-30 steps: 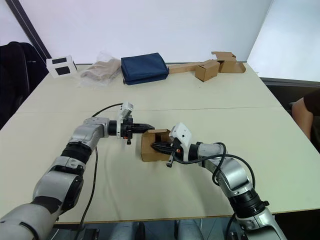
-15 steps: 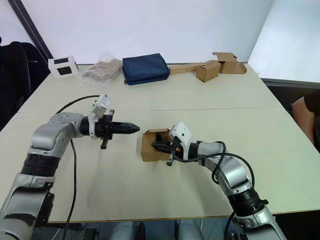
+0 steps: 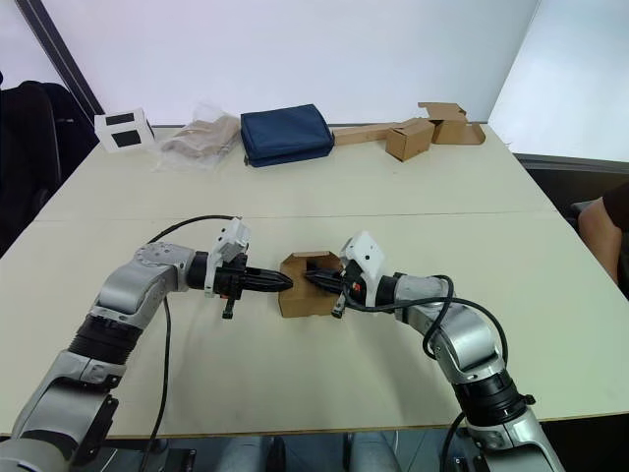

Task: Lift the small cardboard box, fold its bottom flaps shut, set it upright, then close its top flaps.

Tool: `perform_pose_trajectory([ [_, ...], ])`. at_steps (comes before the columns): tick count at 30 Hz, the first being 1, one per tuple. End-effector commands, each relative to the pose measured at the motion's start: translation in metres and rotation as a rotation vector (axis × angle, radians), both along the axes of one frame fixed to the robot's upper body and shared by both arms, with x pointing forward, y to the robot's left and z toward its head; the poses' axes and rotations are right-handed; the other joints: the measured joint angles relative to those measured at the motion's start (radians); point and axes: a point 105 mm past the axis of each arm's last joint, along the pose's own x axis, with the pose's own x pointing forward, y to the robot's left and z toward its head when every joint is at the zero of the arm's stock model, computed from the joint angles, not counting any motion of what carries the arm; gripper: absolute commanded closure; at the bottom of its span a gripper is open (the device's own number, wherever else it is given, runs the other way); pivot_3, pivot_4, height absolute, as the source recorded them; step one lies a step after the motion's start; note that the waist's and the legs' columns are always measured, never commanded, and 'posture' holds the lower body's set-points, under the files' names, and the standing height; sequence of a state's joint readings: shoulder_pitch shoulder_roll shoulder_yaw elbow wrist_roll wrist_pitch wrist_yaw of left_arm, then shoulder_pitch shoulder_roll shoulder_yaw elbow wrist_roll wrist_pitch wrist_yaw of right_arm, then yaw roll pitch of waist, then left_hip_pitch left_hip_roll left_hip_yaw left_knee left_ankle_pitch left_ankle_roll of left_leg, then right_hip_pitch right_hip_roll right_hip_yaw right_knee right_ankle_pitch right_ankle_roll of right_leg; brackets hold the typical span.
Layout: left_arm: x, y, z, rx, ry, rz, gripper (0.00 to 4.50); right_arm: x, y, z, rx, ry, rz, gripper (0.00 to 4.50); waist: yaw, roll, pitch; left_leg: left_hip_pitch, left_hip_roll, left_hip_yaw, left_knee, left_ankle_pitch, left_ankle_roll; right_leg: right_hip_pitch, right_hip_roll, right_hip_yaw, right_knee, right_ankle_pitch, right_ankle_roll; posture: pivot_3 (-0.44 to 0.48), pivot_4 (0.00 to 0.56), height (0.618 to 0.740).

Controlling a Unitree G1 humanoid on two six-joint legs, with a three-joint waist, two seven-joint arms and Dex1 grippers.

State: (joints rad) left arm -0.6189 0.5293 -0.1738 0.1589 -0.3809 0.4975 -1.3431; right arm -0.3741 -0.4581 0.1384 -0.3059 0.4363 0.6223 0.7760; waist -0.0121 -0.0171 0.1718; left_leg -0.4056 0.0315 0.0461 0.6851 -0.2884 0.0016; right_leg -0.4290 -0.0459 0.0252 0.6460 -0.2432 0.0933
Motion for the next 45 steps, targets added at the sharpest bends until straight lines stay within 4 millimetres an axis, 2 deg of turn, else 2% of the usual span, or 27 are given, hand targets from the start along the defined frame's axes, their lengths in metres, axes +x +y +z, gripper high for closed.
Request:
perform_pose_trajectory([
  [1,-0.001,0.0,0.0,-0.002,-0.016,-0.001,4.41,-0.01,0.0,0.039,0.024,-0.129,0.045,4.5,0.0,0.0,0.0,0.0,0.0,0.0,0.0,0.0,0.0,0.0,0.0,0.0,0.0,0.0,0.0,0.0,0.15,0.74],
  [5,-0.001,0.001,-0.003,0.005,-0.018,0.0,4.41,-0.01,0.0,0.058,0.036,-0.163,0.08,4.5,-0.001,0.0,0.0,0.0,0.0,0.0,0.0,0.0,0.0,0.0,0.0,0.0,0.0,0.0,0.0,0.0,0.15,0.74],
  [9,0.001,0.001,-0.005,0.007,-0.023,0.004,4.41,0.01,-0.002,0.063,0.045,-0.176,0.058,4.5,-0.001,0.0,0.0,0.0,0.0,0.0,0.0,0.0,0.0,0.0,0.0,0.0,0.0,0.0,0.0,0.0,0.15,0.74],
  [14,0.002,0.0,-0.006,0.005,-0.032,0.008,4.41,0.04,0.0,0.027,-0.098,-0.162,0.001,4.5,-0.001,0.0,0.0,0.001,0.0,0.002,0.0,0.0,0.0,0.0,0.0,0.0,0.0,0.0,-0.001,0.0,0.15,0.74],
  [17,0.002,-0.001,-0.005,0.002,-0.039,0.011,4.41,0.038,0.002,0.01,-0.141,-0.15,0.021,4.5,0.0,0.0,0.0,-0.001,0.0,0.003,0.0,0.0,0.0,-0.001,0.0,0.0,0.0,0.0,0.0,0.0,0.15,0.74],
  [21,0.002,-0.002,-0.005,0.0,-0.04,0.014,4.41,0.036,0.002,0.003,-0.146,-0.134,0.027,4.5,-0.001,0.0,0.0,-0.001,0.0,0.002,0.0,0.0,0.0,-0.001,0.0,0.0,0.0,0.0,0.0,0.0,0.15,0.74],
  [25,0.002,0.005,-0.003,0.014,-0.042,0.016,4.41,0.027,-0.002,-0.02,-0.189,-0.09,0.029,4.5,-0.001,0.0,0.0,0.0,0.0,0.002,0.0,0.0,0.0,0.0,0.0,0.0,0.0,0.0,0.0,0.0,0.15,0.74],
  [28,0.004,0.011,0.0,0.02,-0.042,0.02,4.41,0.029,-0.003,-0.023,-0.194,-0.09,0.014,4.5,-0.003,0.0,0.0,0.0,0.0,0.002,0.0,0.0,0.0,0.0,0.0,0.0,0.0,0.0,0.0,0.0,0.15,0.74],
  [31,0.01,0.012,0.01,-0.004,-0.044,0.024,4.41,0.028,-0.002,-0.017,-0.166,-0.097,0.004,4.5,-0.002,0.0,0.0,0.001,0.0,0.002,0.0,0.0,0.0,0.0,0.0,0.0,0.001,0.0,0.0,0.0,0.15,0.74],
  [36,0.018,-0.003,0.028,-0.071,-0.058,0.014,4.41,0.024,-0.004,-0.008,-0.142,-0.111,-0.012,4.5,0.001,0.0,0.0,0.0,0.0,0.002,0.0,0.0,0.0,0.0,0.0,0.0,0.0,0.0,0.0,0.0,0.15,0.74],
  [41,0.023,-0.013,0.022,-0.057,-0.074,0.004,4.41,0.014,-0.005,0.004,-0.113,-0.116,-0.012,4.5,-0.002,0.0,0.0,0.0,0.0,0.002,0.0,0.0,0.0,0.0,0.0,0.0,0.0,0.0,0.0,0.0,0.15,0.74],
  [45,0.028,-0.015,0.012,-0.038,-0.068,0.006,4.41,-0.003,-0.001,0.018,-0.043,-0.08,0.025,4.5,-0.001,0.0,0.0,0.0,0.0,0.001,0.0,0.0,0.0,-0.001,0.001,0.0,0.0,0.0,0.0,0.0,0.15,0.74],
])
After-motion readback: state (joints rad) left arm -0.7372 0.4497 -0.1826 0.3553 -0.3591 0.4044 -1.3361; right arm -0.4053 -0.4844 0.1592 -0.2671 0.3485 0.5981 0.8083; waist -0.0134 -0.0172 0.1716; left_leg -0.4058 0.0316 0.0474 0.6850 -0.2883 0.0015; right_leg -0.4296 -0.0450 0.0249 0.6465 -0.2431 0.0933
